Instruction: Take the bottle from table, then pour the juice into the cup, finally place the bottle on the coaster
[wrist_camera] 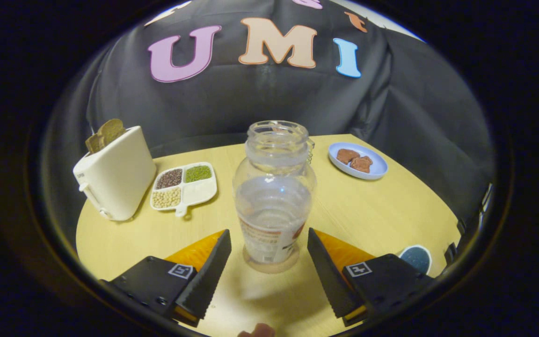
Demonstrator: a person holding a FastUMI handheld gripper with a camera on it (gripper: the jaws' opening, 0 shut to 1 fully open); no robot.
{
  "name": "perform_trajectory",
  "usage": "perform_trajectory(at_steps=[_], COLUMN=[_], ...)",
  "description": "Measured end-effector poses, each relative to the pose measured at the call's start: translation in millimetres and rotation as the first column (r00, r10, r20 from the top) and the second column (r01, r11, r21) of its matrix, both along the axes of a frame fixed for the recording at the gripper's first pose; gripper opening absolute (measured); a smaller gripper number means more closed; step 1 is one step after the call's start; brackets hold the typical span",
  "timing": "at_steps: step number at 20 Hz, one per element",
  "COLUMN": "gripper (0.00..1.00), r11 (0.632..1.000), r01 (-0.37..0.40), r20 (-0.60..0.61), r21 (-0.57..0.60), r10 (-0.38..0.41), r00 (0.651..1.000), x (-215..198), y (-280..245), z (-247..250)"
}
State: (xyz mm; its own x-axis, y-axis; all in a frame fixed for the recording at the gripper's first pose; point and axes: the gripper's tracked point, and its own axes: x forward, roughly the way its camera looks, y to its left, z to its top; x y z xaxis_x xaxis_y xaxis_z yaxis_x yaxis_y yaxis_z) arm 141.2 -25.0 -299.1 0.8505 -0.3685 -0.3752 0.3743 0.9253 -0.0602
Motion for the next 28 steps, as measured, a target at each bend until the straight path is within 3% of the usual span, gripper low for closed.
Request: perform_trajectory(at_steps=[7,10,18,24,28], gripper=[1.0,1.0,1.0,1.0,1.0], r11=[0.989,0.98,0.934,0.899,0.891], r01=[-0.143,-0.201,-0.355,-0.43,-0.446], r20=[0.045,0.057,0.185,0.24,0.247], r21=[0.047,0.016,-0.031,-0.08,-0.085], r10=[0.141,0.199,0.355,0.436,0.453], r00=[0.989,0.978,0.916,0.867,0.857], x=[-51,-75,-113,-129,-136], y=[32,35,49,50,44], z=[38,64,177,245,274])
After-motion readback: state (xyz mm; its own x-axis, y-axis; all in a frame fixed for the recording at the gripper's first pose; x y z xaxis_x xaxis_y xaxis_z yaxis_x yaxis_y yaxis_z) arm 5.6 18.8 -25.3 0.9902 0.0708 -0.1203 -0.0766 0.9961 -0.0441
